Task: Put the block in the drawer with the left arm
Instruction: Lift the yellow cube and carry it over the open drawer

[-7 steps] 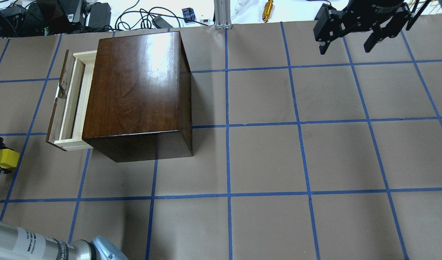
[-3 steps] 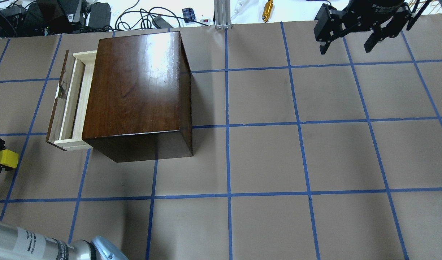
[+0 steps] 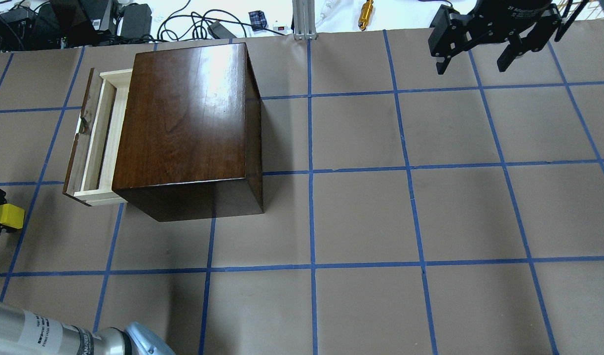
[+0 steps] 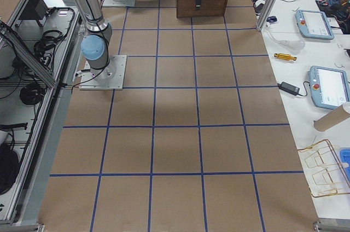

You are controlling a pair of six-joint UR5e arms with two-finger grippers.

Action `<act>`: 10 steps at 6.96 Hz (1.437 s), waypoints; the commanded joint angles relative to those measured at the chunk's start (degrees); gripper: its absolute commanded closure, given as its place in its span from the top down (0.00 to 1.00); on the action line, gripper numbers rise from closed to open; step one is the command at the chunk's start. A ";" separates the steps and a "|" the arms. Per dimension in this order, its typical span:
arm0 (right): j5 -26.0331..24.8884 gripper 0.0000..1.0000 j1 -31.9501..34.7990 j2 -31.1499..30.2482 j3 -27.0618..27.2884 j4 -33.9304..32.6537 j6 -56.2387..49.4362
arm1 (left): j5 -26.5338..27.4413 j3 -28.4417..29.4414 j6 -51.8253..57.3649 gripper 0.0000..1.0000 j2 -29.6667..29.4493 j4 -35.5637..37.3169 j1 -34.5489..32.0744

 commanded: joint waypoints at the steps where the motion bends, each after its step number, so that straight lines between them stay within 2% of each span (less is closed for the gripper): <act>1: -0.07 1.00 0.00 -0.03 0.00 0.00 0.00 | 0.13 0.96 -0.88 0.00 4.79 -5.05 -2.17; 5: 0.02 1.00 0.00 -0.03 0.00 0.00 0.00 | 0.74 16.14 -7.98 0.00 11.49 -30.78 -12.34; 8: 0.02 1.00 0.00 -0.03 0.00 0.00 0.00 | 1.01 16.26 -17.28 0.00 15.27 -32.68 -22.62; 10: 0.02 1.00 -0.09 -0.03 0.00 0.00 0.00 | 1.10 16.52 -26.34 0.00 13.97 -31.98 -30.44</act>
